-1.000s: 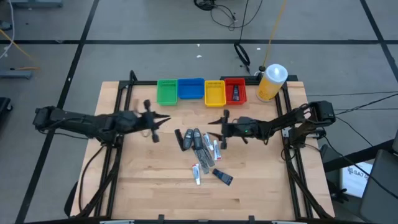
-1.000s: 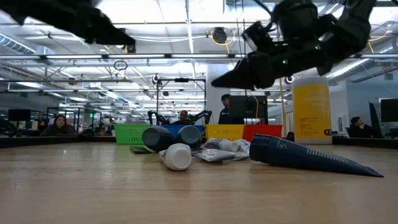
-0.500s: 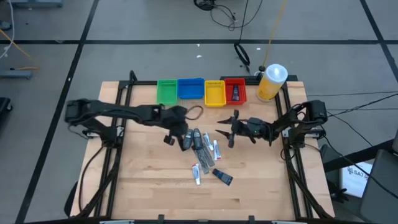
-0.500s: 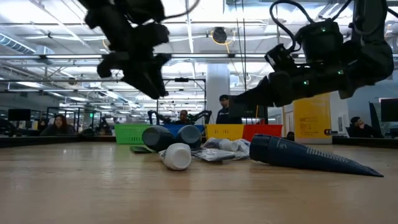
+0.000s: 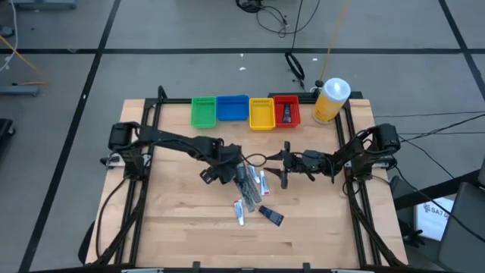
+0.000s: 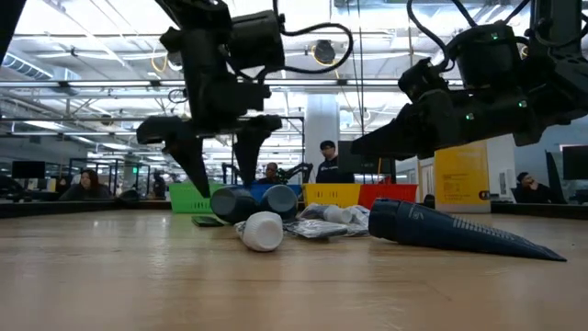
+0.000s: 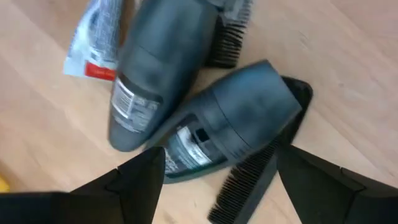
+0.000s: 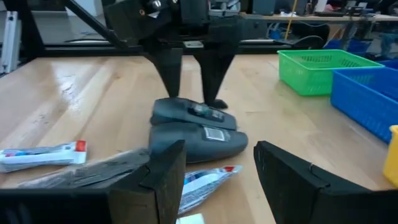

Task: Pick & Place Travel size toiletries
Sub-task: Put the left black deodorant into the green bin

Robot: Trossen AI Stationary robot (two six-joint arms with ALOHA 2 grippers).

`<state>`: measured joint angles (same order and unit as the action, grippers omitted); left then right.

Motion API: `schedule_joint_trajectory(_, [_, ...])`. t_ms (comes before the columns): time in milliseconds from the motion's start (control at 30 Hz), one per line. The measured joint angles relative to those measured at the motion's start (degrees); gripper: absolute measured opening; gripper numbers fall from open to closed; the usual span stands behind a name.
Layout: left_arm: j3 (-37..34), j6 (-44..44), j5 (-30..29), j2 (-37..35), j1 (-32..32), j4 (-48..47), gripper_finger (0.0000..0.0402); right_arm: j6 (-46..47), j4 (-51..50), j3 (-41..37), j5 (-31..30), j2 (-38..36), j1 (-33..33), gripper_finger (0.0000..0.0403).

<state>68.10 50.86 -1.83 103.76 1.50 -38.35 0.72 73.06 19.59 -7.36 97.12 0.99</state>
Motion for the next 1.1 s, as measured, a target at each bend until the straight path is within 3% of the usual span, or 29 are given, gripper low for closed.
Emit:
schedule_joint_trajectory(133, [-0.1, 0.8, -0.5, 1.7, -1.4, 4.2, 0.0289, 0.1, 0.0, 0.0, 0.0, 0.0, 0.3, 0.0183])
schedule_joint_trajectory(300, [0.0, 0.5, 3.3, 2.7, -1.9, 7.3, 0.0283, 0.1, 0.0, 0.0, -0.1, 0.0, 0.3, 0.0183])
schedule_joint_trajectory(1100, [-0.1, -19.5, 3.3, 4.9, 3.1, 7.1, 0.0282, 0.1, -0.4, 0.0, -0.1, 0.0, 0.3, 0.0183])
